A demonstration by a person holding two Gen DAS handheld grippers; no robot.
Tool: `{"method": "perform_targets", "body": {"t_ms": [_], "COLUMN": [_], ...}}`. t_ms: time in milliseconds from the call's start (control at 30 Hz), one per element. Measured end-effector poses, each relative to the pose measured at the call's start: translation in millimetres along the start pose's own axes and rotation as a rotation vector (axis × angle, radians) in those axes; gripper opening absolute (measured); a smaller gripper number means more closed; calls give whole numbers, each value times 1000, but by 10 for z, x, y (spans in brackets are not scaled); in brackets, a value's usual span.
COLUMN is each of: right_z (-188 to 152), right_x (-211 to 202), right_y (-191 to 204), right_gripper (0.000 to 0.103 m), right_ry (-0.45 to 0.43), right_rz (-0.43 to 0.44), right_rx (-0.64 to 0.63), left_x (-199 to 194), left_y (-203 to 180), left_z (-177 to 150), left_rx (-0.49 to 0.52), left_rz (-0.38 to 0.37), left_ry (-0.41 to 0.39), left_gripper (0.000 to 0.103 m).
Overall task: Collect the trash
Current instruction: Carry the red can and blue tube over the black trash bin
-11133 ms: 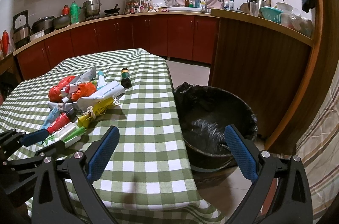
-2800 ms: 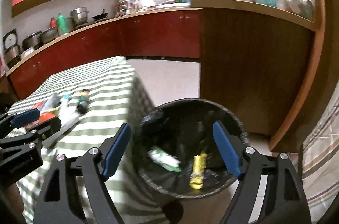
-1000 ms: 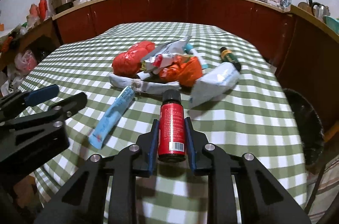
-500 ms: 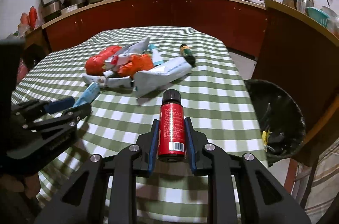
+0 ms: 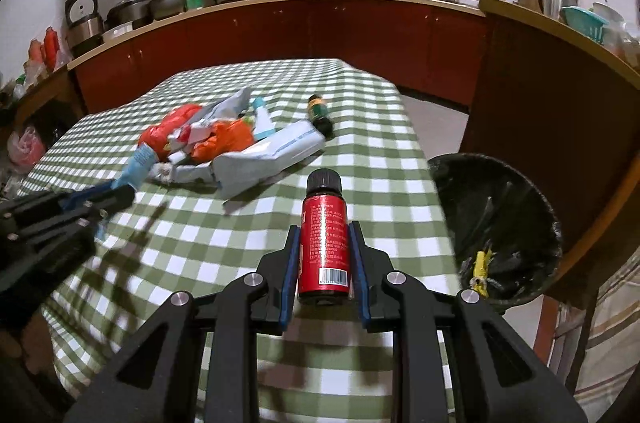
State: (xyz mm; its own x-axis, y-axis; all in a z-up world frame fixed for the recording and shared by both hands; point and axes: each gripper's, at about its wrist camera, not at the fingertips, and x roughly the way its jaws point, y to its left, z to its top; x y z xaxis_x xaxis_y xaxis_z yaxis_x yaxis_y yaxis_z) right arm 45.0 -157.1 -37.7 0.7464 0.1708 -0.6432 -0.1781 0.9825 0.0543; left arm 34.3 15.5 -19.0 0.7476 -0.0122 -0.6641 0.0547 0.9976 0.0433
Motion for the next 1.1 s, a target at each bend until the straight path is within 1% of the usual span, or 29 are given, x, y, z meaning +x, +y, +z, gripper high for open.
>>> {"method": "perform_targets", "body": {"t_ms": [167, 367, 633, 833, 933, 1100], "right_z": [69, 161, 231, 215, 200, 197], "right_x": [-28, -46, 5, 89, 145, 253], "right_y": [-245, -671, -1194, -1444, -1555, -1735], "right_gripper": [25, 25, 25, 25, 25, 25], "right_ry": [-24, -58, -73, -63, -59, -49], "right_rz": [-45, -131, -221, -236, -238, -234], "right_rx": [31, 78, 124, 153, 165, 190], "left_x": [-79, 36, 289, 544, 659, 864], "left_y": [-235, -632, -1235, -1643, -1779, -2022], "left_z": [200, 408, 632, 741, 757, 827], "left_rx": [28, 65, 138, 181, 200, 231], "left_rz": [-48, -107, -172, -195, -201, -195], "left_ry": [-59, -80, -88, -59, -41, -24], "left_gripper": [15, 15, 15, 15, 15, 15]}}
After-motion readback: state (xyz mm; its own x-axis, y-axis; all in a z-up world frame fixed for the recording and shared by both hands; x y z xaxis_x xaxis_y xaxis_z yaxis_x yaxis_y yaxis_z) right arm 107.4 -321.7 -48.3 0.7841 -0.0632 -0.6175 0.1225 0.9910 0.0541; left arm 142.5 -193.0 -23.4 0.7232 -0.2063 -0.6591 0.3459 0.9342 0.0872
